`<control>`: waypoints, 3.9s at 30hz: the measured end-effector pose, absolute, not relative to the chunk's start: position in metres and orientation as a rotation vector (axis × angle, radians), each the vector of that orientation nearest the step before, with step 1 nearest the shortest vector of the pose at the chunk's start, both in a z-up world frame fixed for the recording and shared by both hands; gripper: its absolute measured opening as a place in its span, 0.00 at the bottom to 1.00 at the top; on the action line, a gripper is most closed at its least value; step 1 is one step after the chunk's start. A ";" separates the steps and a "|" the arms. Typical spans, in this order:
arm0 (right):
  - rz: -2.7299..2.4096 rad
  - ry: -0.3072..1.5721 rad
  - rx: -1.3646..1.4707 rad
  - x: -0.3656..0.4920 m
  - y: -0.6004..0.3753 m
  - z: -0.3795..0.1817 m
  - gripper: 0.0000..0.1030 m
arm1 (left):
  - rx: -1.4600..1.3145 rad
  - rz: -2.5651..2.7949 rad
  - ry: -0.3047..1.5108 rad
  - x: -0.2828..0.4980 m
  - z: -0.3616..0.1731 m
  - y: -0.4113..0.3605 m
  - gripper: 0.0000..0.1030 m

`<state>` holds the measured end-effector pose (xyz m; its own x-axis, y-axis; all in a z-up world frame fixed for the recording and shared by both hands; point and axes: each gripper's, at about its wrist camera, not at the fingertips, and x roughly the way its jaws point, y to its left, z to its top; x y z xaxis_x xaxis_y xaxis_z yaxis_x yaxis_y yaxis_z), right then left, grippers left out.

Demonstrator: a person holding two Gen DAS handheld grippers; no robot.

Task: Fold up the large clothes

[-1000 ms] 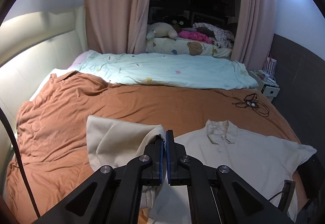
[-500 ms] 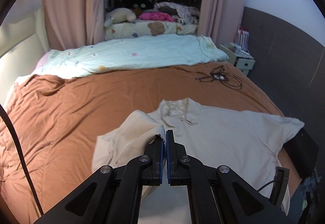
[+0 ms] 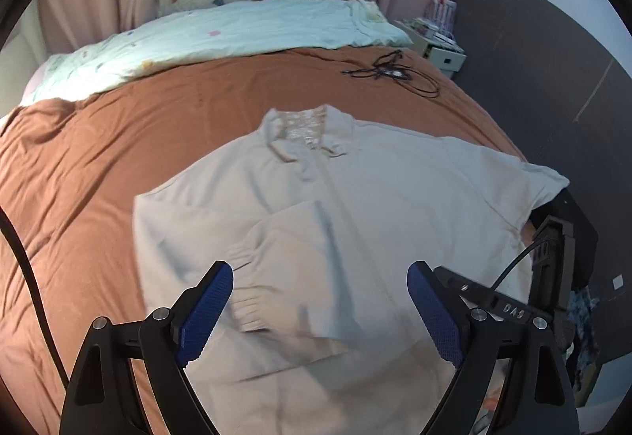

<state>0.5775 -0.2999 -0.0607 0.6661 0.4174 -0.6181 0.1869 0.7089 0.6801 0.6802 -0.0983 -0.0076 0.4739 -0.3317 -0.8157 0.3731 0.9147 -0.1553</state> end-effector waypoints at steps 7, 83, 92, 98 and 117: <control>0.235 0.868 0.631 0.592 -0.253 -0.050 0.72 | 0.011 -0.260 1.006 0.651 -0.024 -0.019 0.88; -0.065 0.905 0.985 0.681 -0.347 -0.187 0.07 | -0.050 -0.109 1.220 0.659 -0.207 0.052 0.27; -0.054 0.922 0.950 0.658 -0.345 -0.159 0.60 | -0.049 -0.026 1.244 0.647 -0.195 0.059 0.27; -0.027 0.835 0.896 0.621 -0.354 -0.120 0.65 | -0.043 -0.018 1.208 0.623 -0.166 0.057 0.28; -0.240 0.692 0.651 0.533 -0.500 -0.033 0.65 | -0.041 -0.227 1.098 0.629 -0.091 -0.080 0.52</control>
<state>0.5330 -0.5003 -0.0332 0.7528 0.0045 -0.6582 0.4109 0.7781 0.4752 0.6292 -0.0796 -0.0910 0.4343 -0.2027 -0.8776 0.1623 0.9760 -0.1451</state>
